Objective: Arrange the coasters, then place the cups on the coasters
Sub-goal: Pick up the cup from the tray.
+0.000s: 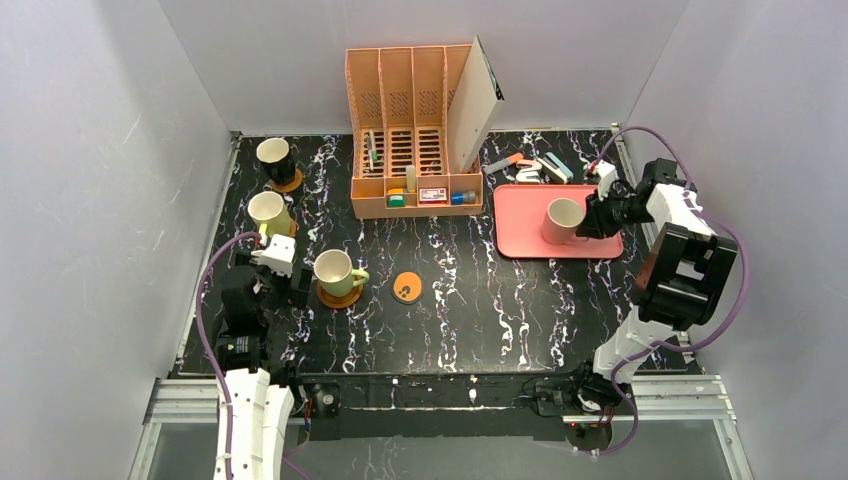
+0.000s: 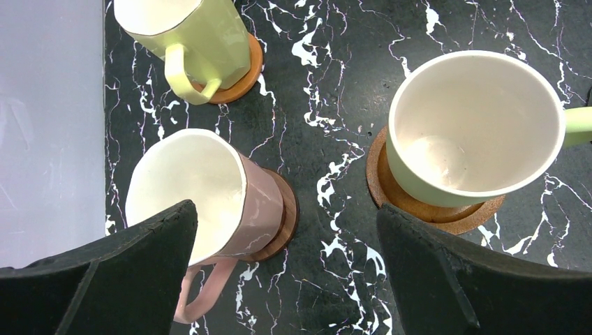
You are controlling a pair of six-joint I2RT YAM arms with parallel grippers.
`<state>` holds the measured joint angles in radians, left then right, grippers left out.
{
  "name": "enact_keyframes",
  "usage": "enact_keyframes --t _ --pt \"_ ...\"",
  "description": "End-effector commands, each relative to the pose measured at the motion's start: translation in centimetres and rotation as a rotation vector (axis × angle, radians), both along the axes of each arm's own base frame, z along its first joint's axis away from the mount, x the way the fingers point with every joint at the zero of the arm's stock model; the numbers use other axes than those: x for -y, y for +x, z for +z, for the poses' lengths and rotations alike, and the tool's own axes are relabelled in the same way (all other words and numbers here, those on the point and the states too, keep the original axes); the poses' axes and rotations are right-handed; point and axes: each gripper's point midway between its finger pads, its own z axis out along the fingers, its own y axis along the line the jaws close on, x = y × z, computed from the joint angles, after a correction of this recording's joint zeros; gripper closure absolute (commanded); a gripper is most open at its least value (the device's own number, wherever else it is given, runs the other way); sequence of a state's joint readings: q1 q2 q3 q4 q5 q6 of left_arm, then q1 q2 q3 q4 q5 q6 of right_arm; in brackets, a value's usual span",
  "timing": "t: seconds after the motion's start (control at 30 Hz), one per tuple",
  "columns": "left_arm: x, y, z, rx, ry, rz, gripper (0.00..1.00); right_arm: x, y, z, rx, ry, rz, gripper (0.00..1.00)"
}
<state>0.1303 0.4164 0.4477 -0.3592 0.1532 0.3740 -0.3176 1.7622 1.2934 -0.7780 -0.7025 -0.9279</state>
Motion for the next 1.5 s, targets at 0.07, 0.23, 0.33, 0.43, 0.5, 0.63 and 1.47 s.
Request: enact_keyframes --t 0.07,0.23,0.33,0.43,0.5,0.63,1.47 --pt "-0.2 0.2 0.9 0.016 -0.001 0.009 0.02 -0.5 -0.2 0.0 0.013 -0.026 0.029 0.95" --pt "-0.2 0.2 0.9 0.015 0.0 0.009 0.02 -0.4 0.3 1.1 0.056 -0.055 0.021 0.99" --pt "-0.2 0.2 0.8 0.013 0.0 0.01 0.02 -1.0 0.4 3.2 0.14 -0.044 0.035 0.99" --pt "-0.2 0.2 0.8 0.013 0.0 0.011 0.02 -1.9 0.4 5.9 0.237 -0.016 0.048 0.99" --pt "-0.3 0.2 0.8 0.012 0.001 0.012 0.02 -2.4 0.4 7.5 0.288 0.007 0.051 0.99" --pt "-0.2 0.2 0.8 0.012 0.0 0.012 0.02 -3.4 0.1 9.8 0.343 0.052 0.058 0.99" --pt "-0.5 0.3 0.5 -0.003 0.005 0.025 0.02 -16.2 -6.3 19.4 0.561 0.471 0.375 0.99"
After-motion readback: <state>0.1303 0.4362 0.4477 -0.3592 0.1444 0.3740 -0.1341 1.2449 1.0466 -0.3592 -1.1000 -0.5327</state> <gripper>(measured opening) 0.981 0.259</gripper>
